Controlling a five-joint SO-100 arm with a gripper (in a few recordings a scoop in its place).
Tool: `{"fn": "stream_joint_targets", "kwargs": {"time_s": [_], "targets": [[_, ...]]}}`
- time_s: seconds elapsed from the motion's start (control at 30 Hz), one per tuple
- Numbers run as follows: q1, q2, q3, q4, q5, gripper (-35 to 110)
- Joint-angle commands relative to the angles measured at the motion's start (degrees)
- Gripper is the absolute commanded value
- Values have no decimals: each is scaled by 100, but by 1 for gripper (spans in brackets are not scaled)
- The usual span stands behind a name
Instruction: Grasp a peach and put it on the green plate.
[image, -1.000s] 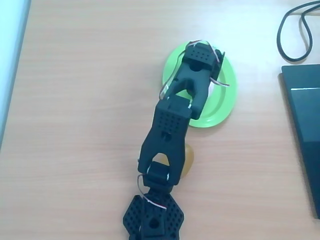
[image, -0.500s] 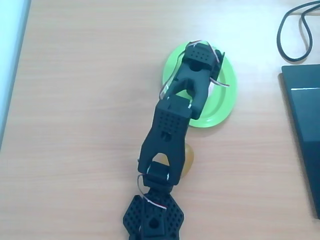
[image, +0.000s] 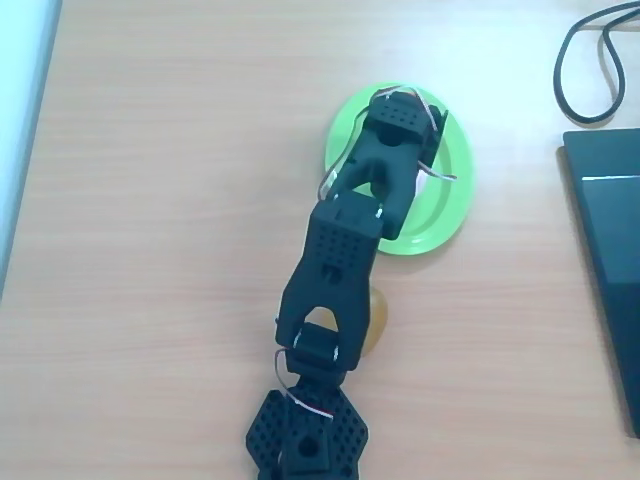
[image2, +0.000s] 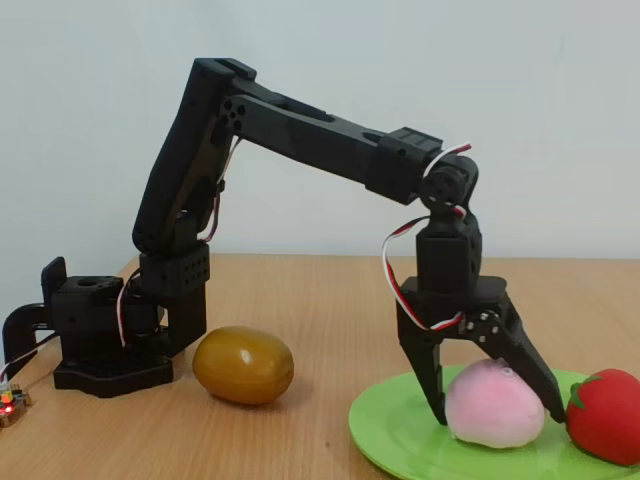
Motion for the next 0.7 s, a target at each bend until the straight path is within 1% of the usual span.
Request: {"fn": "stream_joint_targets", "kwargs": {"time_s": [0.0, 0.67], "targets": [[18, 457, 193, 70, -18, 47], [-686, 2074, 1002, 246, 53, 48]]}}
